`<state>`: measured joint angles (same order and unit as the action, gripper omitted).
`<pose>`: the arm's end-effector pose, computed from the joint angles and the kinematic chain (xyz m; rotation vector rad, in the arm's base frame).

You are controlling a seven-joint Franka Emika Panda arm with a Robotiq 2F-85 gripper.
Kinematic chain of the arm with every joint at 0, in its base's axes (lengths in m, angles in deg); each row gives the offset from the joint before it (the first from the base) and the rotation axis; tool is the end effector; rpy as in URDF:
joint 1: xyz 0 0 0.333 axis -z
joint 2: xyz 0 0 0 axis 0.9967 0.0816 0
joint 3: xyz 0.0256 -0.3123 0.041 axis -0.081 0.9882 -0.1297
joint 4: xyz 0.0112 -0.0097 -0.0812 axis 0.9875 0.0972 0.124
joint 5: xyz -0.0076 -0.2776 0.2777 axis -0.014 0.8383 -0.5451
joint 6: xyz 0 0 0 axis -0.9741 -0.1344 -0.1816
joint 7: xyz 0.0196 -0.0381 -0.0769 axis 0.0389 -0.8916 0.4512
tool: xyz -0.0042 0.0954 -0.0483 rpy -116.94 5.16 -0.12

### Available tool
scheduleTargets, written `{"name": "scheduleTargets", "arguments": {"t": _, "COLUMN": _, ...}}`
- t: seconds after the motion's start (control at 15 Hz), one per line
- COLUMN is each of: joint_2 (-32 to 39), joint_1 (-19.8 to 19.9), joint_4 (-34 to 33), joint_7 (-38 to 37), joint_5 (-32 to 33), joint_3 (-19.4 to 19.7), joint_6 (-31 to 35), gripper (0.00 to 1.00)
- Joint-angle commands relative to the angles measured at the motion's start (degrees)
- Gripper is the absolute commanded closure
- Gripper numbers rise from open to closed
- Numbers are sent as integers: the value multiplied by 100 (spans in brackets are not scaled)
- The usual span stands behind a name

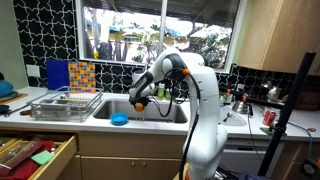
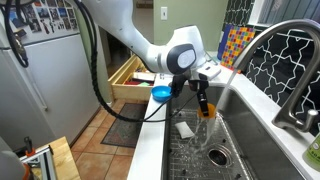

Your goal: Rinse the orange bowl under the faucet

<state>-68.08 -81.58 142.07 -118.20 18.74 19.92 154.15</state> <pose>0.5961 -0.1658 0.3569 2.6806 -1.2503 0.5143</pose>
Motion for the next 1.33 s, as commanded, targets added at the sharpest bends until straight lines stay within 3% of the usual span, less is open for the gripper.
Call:
{"name": "scheduleTargets", "arguments": {"t": 0.0, "joint_2": -639, "joint_1": 69, "joint_4": 559, "joint_7": 847, "joint_5": -686, "joint_3": -255, "joint_6": -369, "gripper": 51}}
{"name": "scheduleTargets", "arguments": {"t": 0.13, "joint_2": -949, "joint_1": 84, "joint_4": 791, "joint_7": 1336, "joint_5": -983, "joint_3": -341, "joint_6": -631, "gripper": 51}}
{"name": "scheduleTargets", "arguments": {"t": 0.2, "joint_2": -965, "joint_1": 22, "joint_4": 854, "joint_7": 1087, "joint_5": -638, "joint_3": -229, "joint_6": -318, "gripper": 51}}
{"name": "scheduleTargets", "arguments": {"t": 0.27, "joint_2": -1027, "joint_1": 62, "joint_4": 819, "joint_7": 1187, "joint_5": -814, "joint_3": -262, "joint_6": -620, "gripper": 51}}
{"name": "scheduleTargets", "arguments": {"t": 0.47, "joint_2": -1322, "joint_1": 236, "joint_4": 872, "joint_7": 1619, "joint_5": -1458, "joint_3": -296, "joint_6": -534, "gripper": 51}}
{"name": "scheduleTargets", "arguments": {"t": 0.53, "joint_2": -1255, "joint_1": 226, "joint_4": 877, "joint_7": 1223, "joint_5": -990, "joint_3": -219, "joint_6": -397, "gripper": 51}}
{"name": "scheduleTargets", "arguments": {"t": 0.73, "joint_2": -1478, "joint_1": 361, "joint_4": 883, "joint_7": 1732, "joint_5": -1684, "joint_3": -257, "joint_6": -536, "gripper": 51}}
{"name": "scheduleTargets", "arguments": {"t": 0.87, "joint_2": -1358, "joint_1": 368, "joint_4": 932, "joint_7": 1432, "joint_5": -1243, "joint_3": -247, "joint_6": -506, "gripper": 51}}
{"name": "scheduleTargets", "arguments": {"t": 1.0, "joint_2": -1519, "joint_1": 372, "joint_4": 1000, "joint_7": 1920, "joint_5": -1705, "joint_3": -300, "joint_6": -831, "gripper": 51}}
{"name": "scheduleTargets", "arguments": {"t": 1.27, "joint_2": -1911, "joint_1": 337, "joint_4": 1342, "joint_7": 2690, "joint_5": -1798, "joint_3": -398, "joint_6": -1526, "gripper": 51}}
